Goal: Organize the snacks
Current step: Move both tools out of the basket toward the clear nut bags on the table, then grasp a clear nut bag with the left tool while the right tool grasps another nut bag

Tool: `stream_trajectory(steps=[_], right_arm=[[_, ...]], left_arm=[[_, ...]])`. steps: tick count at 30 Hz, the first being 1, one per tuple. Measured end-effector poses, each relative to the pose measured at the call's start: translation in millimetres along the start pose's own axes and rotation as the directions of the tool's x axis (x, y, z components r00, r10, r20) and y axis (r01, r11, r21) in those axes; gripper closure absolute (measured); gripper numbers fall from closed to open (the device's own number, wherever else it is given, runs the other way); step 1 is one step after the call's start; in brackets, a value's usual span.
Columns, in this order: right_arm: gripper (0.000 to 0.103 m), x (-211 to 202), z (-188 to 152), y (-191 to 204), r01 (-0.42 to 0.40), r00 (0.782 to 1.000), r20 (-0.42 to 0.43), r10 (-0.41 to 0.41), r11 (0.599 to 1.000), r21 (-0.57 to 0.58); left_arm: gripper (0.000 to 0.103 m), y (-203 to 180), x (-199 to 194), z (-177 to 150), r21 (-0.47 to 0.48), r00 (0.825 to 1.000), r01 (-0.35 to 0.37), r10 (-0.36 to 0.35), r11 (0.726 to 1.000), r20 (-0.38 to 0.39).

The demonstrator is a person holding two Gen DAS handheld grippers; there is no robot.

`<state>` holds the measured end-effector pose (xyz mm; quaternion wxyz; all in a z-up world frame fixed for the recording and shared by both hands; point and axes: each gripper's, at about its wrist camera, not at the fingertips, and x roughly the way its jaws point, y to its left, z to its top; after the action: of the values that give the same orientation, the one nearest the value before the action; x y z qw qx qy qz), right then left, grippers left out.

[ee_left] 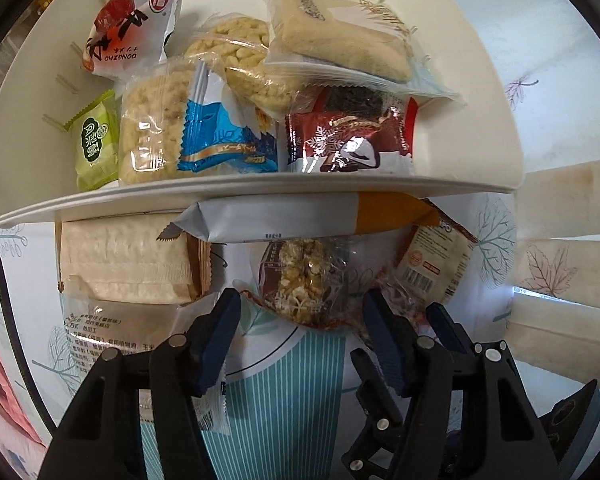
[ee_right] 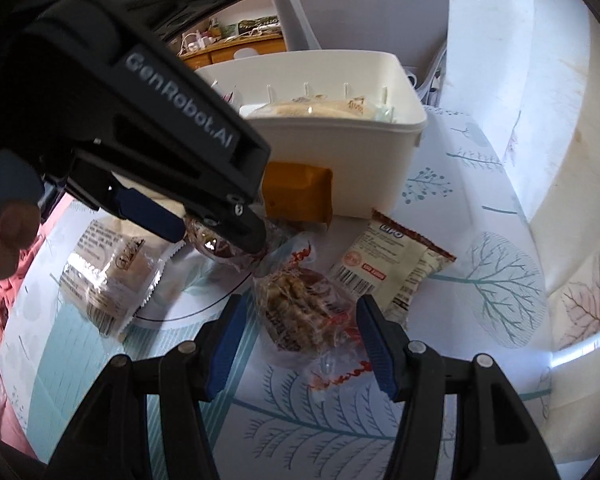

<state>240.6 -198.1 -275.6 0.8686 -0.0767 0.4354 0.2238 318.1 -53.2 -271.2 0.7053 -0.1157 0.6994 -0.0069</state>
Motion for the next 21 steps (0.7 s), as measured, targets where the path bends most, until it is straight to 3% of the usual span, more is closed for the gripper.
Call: stream_trajectory(steps=[4,11,14,19,21], right_arm=[[0.046,5,0,2,0.000,1.000,-0.008,-0.001,1.000,-0.012],[0.051,15,6,-1,0.011,1.000,-0.018,-0.011,1.000,-0.029],[0.053,15,6,3,0.018,0.999,-0.025,-0.019,0.998,-0.058],[0.054,10,3,6,0.002,0.999,-0.049,-0.005,0.998,-0.066],[0.054,9,2,6,-0.001,0.998,-0.060,-0.003,0.998,-0.067]], left_arm=[[0.051,0,5,6,-0.011,1.000,-0.013,0.012,1.000,-0.011],[0.051,0,15,12,-0.033,1.000,0.013,-0.014,0.999,-0.024],[0.057,2,17,14,-0.046,0.999,0.045,-0.046,0.998,-0.024],[0.059,-3,19,12,-0.046,0.999,0.038,-0.039,0.998,-0.016],[0.069,-4,13,9,-0.056,0.999,0.045,-0.045,0.997,0.003]])
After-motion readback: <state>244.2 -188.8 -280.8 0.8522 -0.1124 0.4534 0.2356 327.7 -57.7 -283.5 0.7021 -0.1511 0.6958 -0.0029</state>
